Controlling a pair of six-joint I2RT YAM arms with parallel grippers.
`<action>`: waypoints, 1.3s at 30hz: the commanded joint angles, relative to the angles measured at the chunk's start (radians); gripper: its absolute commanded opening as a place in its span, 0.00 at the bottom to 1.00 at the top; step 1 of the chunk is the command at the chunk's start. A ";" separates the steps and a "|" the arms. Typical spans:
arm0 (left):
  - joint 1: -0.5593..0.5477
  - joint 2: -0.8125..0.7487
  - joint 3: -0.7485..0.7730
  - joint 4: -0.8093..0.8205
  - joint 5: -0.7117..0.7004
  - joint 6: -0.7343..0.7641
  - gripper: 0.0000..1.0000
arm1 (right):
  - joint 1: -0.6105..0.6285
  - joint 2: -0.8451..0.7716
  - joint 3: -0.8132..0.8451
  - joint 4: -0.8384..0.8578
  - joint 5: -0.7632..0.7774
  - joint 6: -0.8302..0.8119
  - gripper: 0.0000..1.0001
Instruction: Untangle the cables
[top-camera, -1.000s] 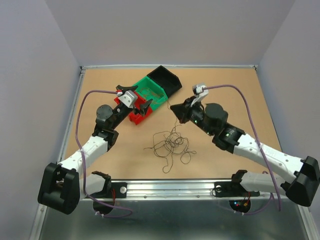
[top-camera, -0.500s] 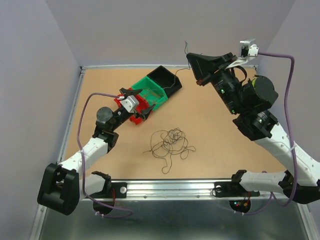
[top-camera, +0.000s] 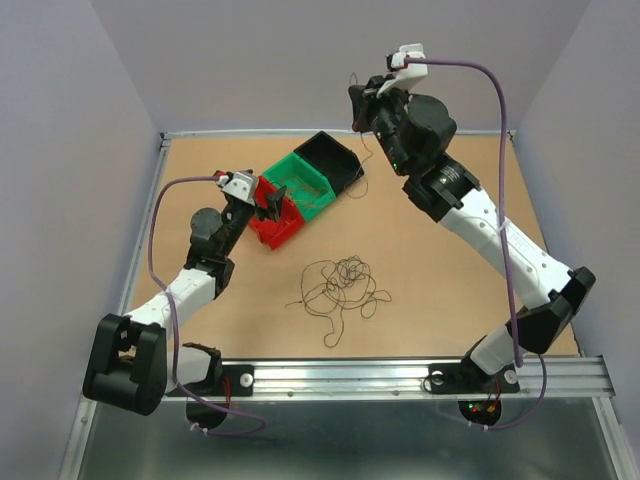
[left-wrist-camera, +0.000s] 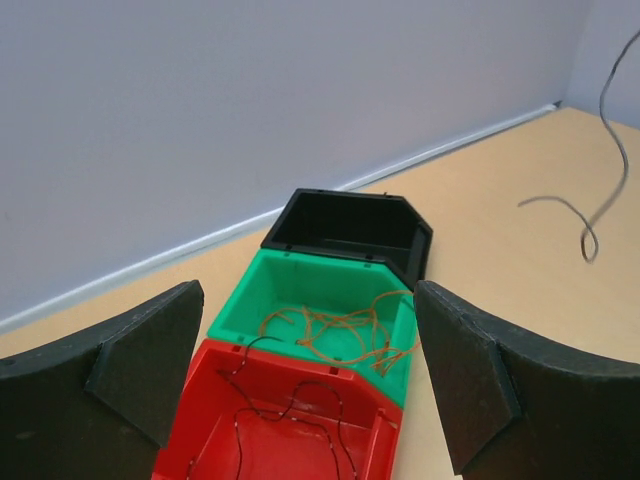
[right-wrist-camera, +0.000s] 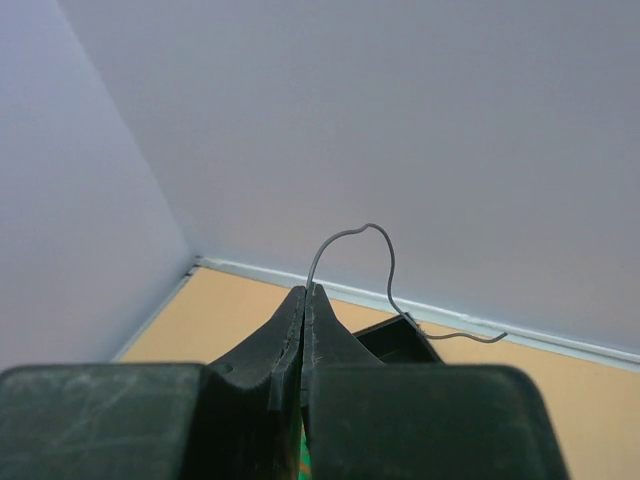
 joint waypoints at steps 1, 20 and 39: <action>0.032 0.031 0.055 0.043 -0.079 -0.053 0.99 | -0.089 0.050 0.139 0.028 0.003 0.003 0.01; 0.069 0.037 0.055 0.055 -0.099 -0.075 0.99 | -0.310 0.462 0.230 0.146 -0.260 0.115 0.01; 0.069 0.013 0.044 0.061 -0.093 -0.069 0.99 | -0.308 0.491 0.357 0.192 -0.301 0.087 0.01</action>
